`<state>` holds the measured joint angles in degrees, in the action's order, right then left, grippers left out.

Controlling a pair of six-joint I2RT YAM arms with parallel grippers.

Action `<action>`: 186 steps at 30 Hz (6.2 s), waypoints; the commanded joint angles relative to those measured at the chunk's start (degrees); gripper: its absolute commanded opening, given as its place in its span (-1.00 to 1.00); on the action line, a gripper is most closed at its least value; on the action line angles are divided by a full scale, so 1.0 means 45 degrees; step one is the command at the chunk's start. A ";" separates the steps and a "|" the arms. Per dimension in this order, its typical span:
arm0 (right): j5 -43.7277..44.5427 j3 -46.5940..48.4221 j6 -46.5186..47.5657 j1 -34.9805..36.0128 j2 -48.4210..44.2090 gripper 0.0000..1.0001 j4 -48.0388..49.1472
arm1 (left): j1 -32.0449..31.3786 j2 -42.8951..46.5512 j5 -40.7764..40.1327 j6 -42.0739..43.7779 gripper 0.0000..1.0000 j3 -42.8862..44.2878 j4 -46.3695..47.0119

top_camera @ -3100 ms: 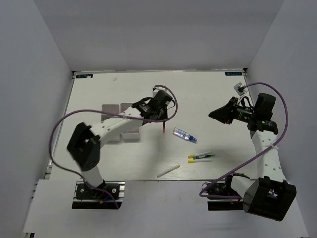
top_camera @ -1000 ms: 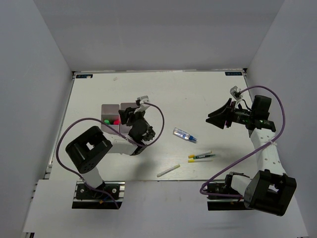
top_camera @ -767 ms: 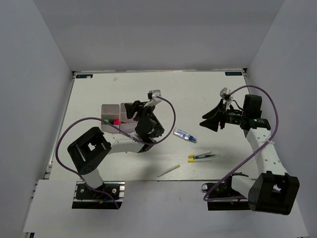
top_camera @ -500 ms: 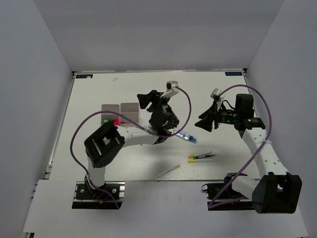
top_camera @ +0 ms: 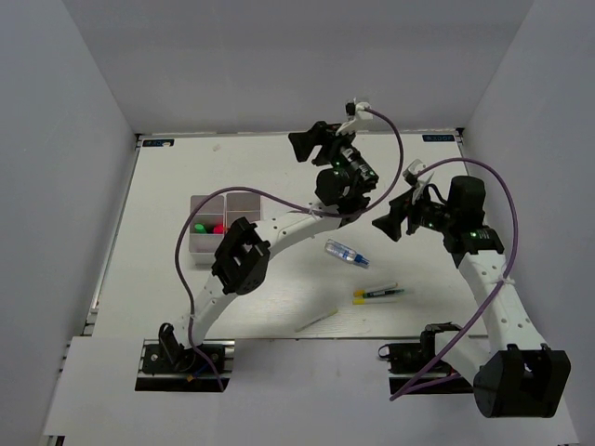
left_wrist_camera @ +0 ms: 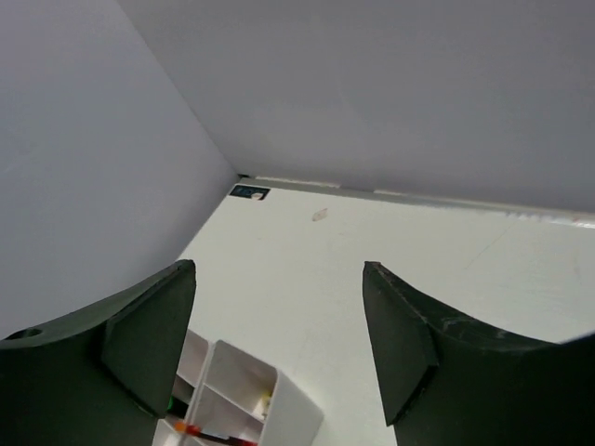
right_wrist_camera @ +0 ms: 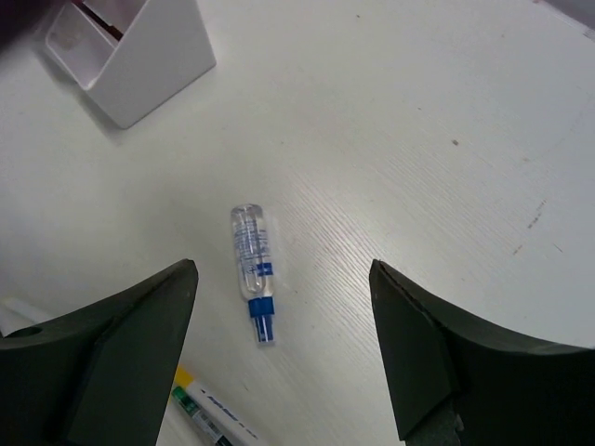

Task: Sort the stationery into containers
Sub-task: Grab a piece of stationery with the right arm, then place the stationery into the container

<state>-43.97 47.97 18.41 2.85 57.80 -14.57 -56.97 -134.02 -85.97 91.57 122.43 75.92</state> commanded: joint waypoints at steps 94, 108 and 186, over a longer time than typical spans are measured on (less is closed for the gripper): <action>0.3129 -0.2690 1.5538 0.2236 0.3991 -0.43 -0.6706 | 0.1683 1.9645 1.9437 -2.2868 0.98 -1.5723 -2.1734; 0.3948 -0.2495 1.4307 0.3271 0.4420 -0.37 -0.5748 | 0.1683 1.9645 1.9437 -2.2868 0.98 -1.5723 -2.1734; -0.3668 1.8442 0.1982 0.9444 1.6647 -1.00 -0.1939 | 0.1683 2.3863 2.3559 -2.0193 0.98 -1.8301 -2.0113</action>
<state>-57.71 127.48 28.77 44.75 132.66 -25.54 -49.60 -26.41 18.83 0.14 40.51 -14.57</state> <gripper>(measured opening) 0.142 0.992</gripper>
